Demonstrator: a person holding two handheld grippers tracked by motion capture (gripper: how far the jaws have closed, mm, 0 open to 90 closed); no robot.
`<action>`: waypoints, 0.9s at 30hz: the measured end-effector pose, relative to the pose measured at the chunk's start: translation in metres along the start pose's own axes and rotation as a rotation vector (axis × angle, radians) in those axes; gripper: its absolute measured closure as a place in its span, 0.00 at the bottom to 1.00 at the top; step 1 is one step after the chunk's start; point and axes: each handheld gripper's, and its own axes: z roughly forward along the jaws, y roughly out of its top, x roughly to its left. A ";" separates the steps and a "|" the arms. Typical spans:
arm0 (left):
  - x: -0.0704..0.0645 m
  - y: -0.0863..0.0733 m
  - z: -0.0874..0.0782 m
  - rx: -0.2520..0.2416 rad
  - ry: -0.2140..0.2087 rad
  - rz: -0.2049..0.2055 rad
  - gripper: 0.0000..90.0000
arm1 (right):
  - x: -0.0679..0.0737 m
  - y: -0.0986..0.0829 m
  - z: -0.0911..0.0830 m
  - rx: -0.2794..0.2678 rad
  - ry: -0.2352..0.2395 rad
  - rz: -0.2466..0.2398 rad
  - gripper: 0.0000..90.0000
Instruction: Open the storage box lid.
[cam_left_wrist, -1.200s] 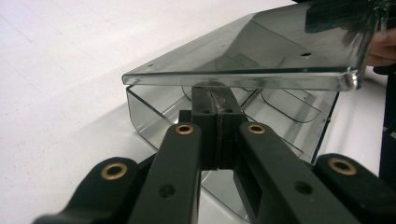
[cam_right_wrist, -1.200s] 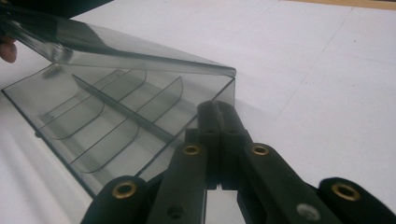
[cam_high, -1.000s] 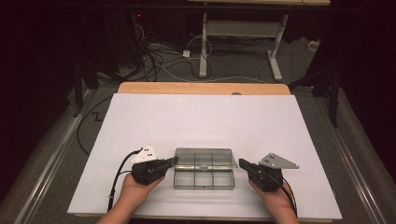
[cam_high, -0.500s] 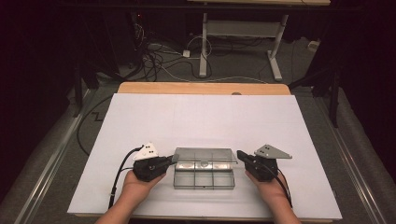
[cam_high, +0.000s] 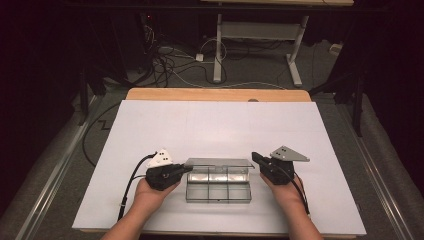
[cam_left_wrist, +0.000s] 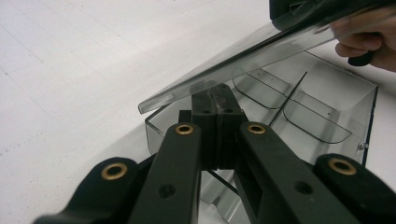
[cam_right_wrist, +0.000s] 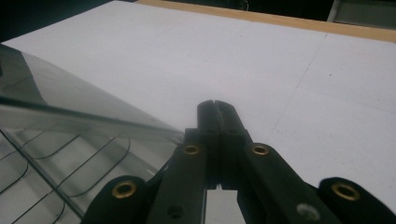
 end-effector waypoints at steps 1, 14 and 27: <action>0.000 0.000 0.000 0.000 0.000 0.000 0.97 | -0.001 0.001 0.001 -0.002 0.002 0.006 1.00; 0.003 0.007 0.006 -0.015 -0.004 -0.003 0.97 | 0.002 0.011 0.002 -0.027 0.022 0.014 1.00; 0.009 0.010 0.010 -0.021 0.006 -0.011 0.97 | 0.006 0.024 0.005 -0.061 0.018 -0.003 1.00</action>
